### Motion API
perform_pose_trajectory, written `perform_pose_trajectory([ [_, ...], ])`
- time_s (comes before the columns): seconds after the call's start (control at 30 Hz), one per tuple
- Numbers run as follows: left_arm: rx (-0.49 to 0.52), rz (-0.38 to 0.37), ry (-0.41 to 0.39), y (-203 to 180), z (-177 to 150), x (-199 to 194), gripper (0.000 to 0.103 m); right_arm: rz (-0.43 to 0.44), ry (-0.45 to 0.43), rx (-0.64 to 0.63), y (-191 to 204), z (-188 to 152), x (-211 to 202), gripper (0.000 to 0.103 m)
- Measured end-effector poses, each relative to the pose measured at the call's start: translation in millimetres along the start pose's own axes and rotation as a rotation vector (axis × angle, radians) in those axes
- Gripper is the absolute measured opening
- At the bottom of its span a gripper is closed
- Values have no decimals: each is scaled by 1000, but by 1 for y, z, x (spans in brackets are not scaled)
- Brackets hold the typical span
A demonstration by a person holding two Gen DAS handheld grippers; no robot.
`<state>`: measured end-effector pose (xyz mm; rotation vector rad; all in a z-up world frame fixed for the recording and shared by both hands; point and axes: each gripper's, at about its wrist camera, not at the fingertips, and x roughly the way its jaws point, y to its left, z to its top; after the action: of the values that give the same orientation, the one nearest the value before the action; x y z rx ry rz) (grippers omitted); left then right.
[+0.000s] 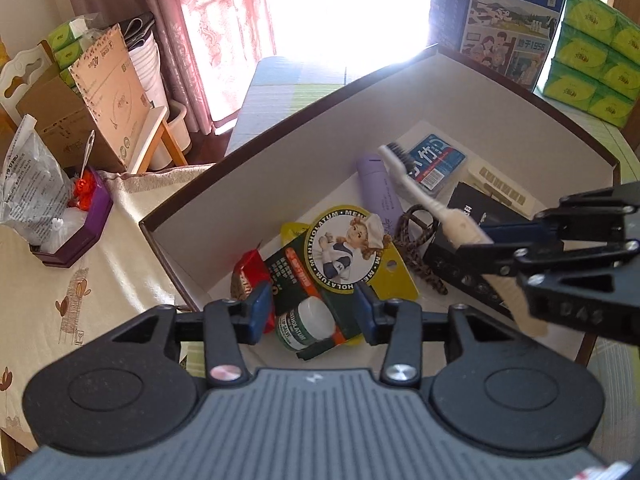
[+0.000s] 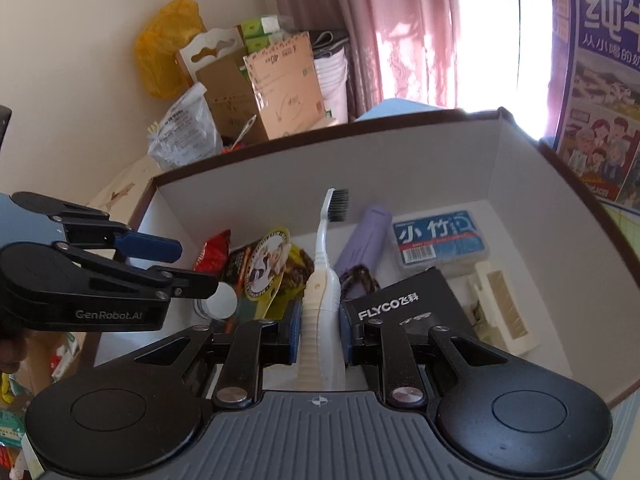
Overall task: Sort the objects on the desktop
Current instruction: 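Lower the card and toothbrush into the box and open both tools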
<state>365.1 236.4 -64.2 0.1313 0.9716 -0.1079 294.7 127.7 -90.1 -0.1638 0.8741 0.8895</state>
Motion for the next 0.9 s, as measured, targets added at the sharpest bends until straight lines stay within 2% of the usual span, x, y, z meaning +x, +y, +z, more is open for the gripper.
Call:
perform_pose_trajectory([
  [0.17, -9, -8, -2, 0, 0, 1, 40, 28, 13, -2, 0, -2, 3, 18],
  [0.23, -13, -11, -5, 1, 0, 0, 41, 36, 9, -24, 0, -2, -1, 26],
  [0.3, -15, -12, -10, 1, -1, -1, 42, 19, -2, -52, 0, -4, -8, 63],
  [0.33, -16, -13, -12, 1, -1, -2, 43, 13, -4, -71, 1, -6, -11, 67],
  [0.43, -24, -16, -18, 0, -3, -5, 45, 8, 28, -120, -1, -8, -17, 70],
  [0.57, -33, -20, -23, -2, -5, -9, 50, 2, 52, -159, -3, -11, -25, 81],
  [0.73, -34, -27, -27, -8, -7, -14, 55, -20, 64, -163, -5, -11, -29, 90],
  [0.9, -50, -27, -37, -13, -9, -22, 66, -47, 74, -163, -5, -12, -33, 96],
])
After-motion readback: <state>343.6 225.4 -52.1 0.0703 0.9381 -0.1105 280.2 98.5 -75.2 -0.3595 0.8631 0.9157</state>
